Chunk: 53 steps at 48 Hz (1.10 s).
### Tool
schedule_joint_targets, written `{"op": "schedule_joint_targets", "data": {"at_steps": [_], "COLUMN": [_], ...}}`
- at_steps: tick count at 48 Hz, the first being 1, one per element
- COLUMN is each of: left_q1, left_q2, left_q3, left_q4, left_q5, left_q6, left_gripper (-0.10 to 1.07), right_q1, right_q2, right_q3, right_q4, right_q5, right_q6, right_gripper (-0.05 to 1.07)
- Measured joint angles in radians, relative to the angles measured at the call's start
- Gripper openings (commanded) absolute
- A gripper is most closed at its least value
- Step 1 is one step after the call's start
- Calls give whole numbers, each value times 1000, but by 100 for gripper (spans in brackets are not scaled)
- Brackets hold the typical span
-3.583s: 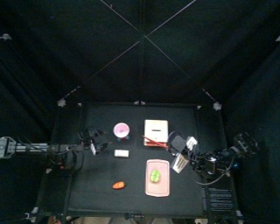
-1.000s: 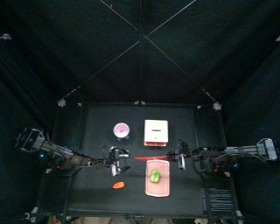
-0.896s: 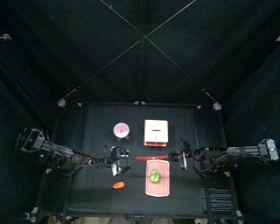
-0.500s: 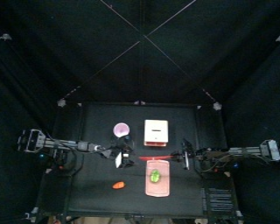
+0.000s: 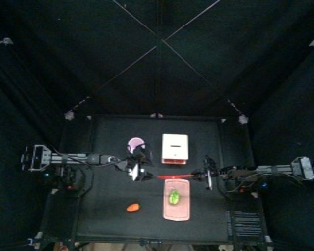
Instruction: Grab knife with other hand
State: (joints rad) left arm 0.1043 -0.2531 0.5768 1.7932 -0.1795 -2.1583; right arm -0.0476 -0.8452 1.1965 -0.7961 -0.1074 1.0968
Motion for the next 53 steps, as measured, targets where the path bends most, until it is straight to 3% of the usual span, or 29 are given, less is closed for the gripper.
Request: {"op": "schedule_joint_targets", "data": {"at_steps": [6, 15, 26, 33, 44, 53], "left_q1": [-12, -18, -35, -71, -81, -86], "left_q2": [2, 14, 29, 29, 29, 41], "left_q3": [-28, -44, -46, -46, -46, -25], "left_q4": [94, 118, 212, 319, 330, 416], "left_q5": [55, 80, 101, 140, 172, 215], "left_q6": [2, 0, 3, 5, 8, 8], "left_gripper": [102, 102, 103, 103, 103, 103], "right_q1": [0, -3, -3, 0, 0, -3], "right_q2": [0, 0, 0, 2, 0, 0], "right_q3": [0, 2, 5, 5, 6, 8], "right_q4": [3, 8, 12, 12, 11, 14], "right_q5": [8, 12, 12, 12, 14, 14], "right_q6": [0, 0, 0, 0, 0, 0], "right_gripper": [31, 31, 31, 31, 31, 31]}}
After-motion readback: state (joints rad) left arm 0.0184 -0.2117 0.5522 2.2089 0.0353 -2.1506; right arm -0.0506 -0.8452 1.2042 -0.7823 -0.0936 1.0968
